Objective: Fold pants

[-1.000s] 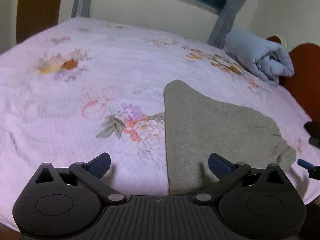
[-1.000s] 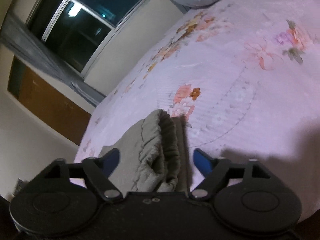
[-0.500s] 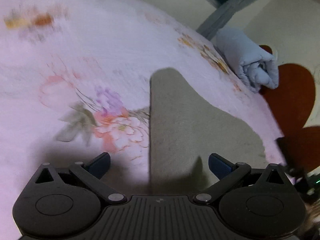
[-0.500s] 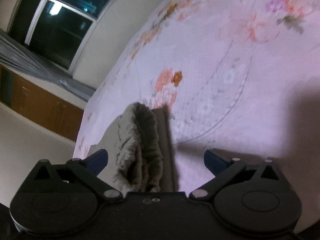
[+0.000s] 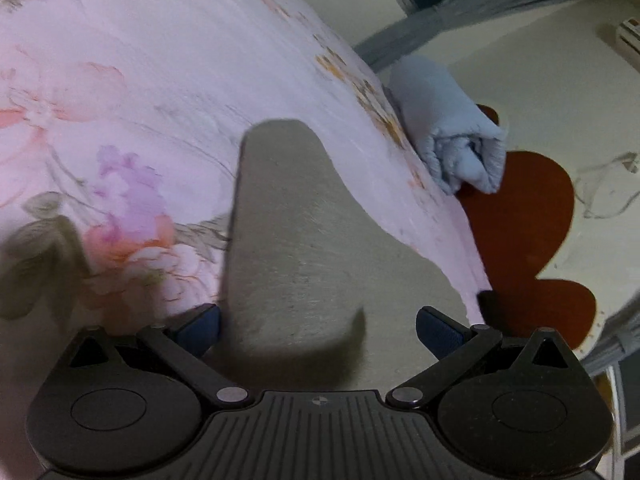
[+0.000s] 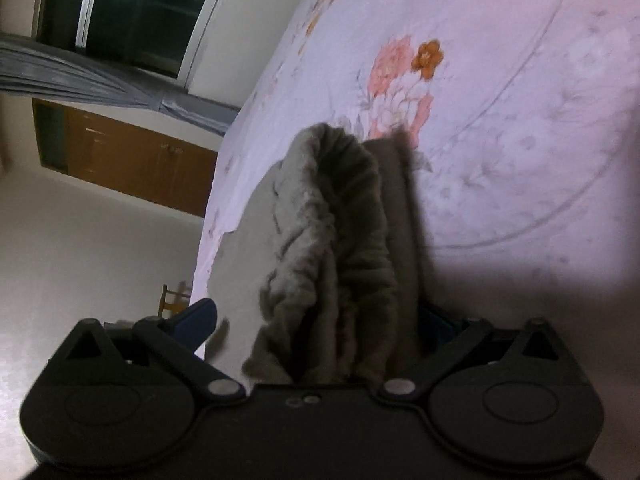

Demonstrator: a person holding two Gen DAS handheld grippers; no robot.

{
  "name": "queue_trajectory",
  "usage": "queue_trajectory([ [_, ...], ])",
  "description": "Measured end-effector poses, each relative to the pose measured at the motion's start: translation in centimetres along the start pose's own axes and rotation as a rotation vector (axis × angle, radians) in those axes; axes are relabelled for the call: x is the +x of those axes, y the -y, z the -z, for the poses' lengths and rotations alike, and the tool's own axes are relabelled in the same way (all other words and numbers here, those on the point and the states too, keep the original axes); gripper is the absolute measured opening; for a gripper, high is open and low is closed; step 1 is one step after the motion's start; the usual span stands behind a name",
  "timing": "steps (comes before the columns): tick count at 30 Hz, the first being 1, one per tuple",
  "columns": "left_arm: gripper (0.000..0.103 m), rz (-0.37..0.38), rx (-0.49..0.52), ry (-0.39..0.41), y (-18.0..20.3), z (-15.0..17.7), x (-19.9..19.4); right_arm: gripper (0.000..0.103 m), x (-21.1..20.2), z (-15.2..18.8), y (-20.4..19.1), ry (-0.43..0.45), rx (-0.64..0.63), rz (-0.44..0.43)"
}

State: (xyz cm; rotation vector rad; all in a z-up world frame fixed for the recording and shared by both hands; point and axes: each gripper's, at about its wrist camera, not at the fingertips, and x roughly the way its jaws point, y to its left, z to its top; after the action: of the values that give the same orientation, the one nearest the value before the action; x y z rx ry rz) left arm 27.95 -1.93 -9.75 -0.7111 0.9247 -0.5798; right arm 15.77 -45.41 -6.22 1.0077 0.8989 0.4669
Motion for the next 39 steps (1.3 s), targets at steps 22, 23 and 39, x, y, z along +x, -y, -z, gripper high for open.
queue_trajectory([
  [22,0.023,0.004,0.033,0.189,-1.6,-8.7,-1.0,0.037,7.9,-9.5,-9.1,-0.098,-0.312,0.009],
  [23,0.025,-0.026,0.024,0.166,-2.5,-9.0,0.1,0.037,9.4,-9.9,-8.1,-0.121,-0.288,0.034],
  [39,0.097,-0.285,0.151,0.28,-2.4,-7.2,-4.5,0.07,2.1,-10.9,-5.9,0.077,-0.338,0.212],
])
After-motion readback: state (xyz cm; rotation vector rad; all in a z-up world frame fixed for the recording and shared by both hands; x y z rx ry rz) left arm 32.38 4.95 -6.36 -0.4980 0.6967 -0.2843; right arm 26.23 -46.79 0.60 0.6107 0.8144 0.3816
